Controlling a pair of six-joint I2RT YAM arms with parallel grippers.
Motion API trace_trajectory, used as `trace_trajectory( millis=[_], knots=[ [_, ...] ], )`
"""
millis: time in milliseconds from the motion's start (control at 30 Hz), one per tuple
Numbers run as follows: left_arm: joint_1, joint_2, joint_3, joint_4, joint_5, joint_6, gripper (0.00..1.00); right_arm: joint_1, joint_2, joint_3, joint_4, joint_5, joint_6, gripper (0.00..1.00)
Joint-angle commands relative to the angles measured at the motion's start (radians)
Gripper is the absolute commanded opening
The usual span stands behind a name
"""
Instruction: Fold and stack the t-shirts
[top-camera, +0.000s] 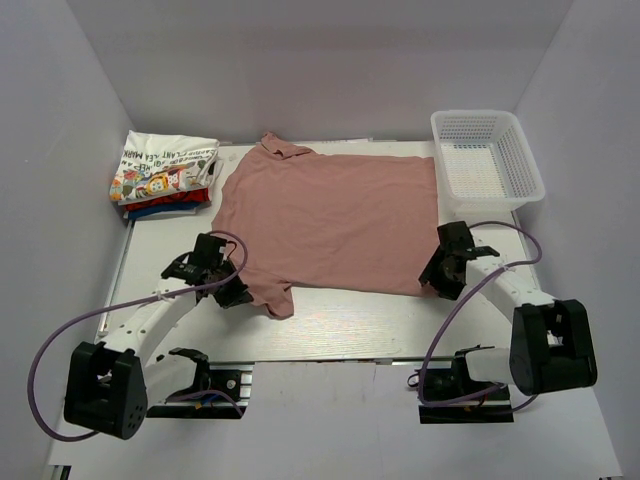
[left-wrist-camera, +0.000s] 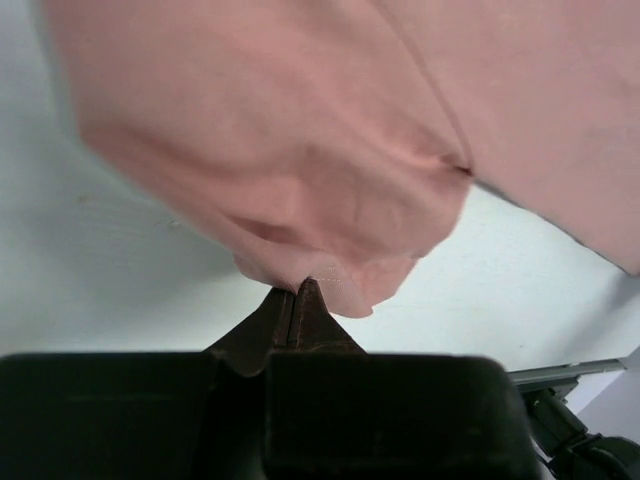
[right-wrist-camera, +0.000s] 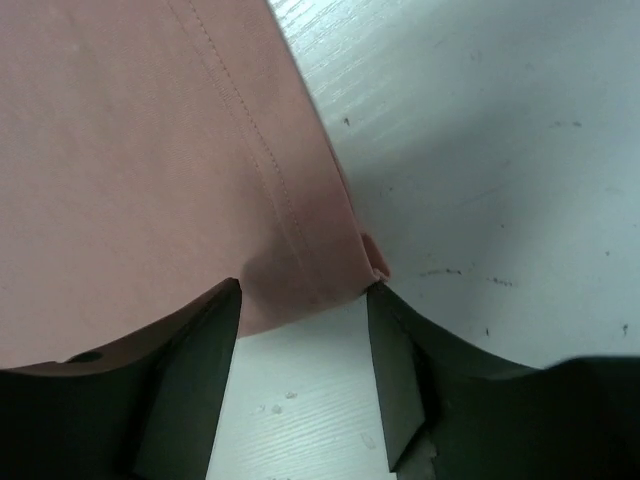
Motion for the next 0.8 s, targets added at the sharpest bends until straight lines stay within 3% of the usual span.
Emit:
trace_trajectory(
  millis=[0,33,67,200,433,767],
  knots=[
    [0.002,0.006,0.054,0.055,0.036,0.027,0.00,-0.006,0.041,-0.015,0.049,0.007,0.010,0.53],
    [0.002,0.006,0.068,0.055,0.036,0.036,0.00,-0.005,0.044,-0.008,0.044,0.005,0.013,0.45],
    [0.011,0.006,0.077,0.055,0.036,0.036,0.00,-0.005,0.053,-0.006,0.039,0.000,0.013,0.25],
    [0.011,0.018,0.124,0.067,0.056,0.056,0.00,-0.005,0.047,-0.011,0.026,0.013,0.010,0.00],
    [0.011,0.135,0.270,0.128,0.084,0.087,0.00,-0.002,0.049,0.152,-0.065,0.050,-0.053,0.00],
    [0.030,0.416,0.660,0.157,-0.022,0.153,0.00,-0.009,0.194,0.446,-0.106,0.071,-0.109,0.00]
  ],
)
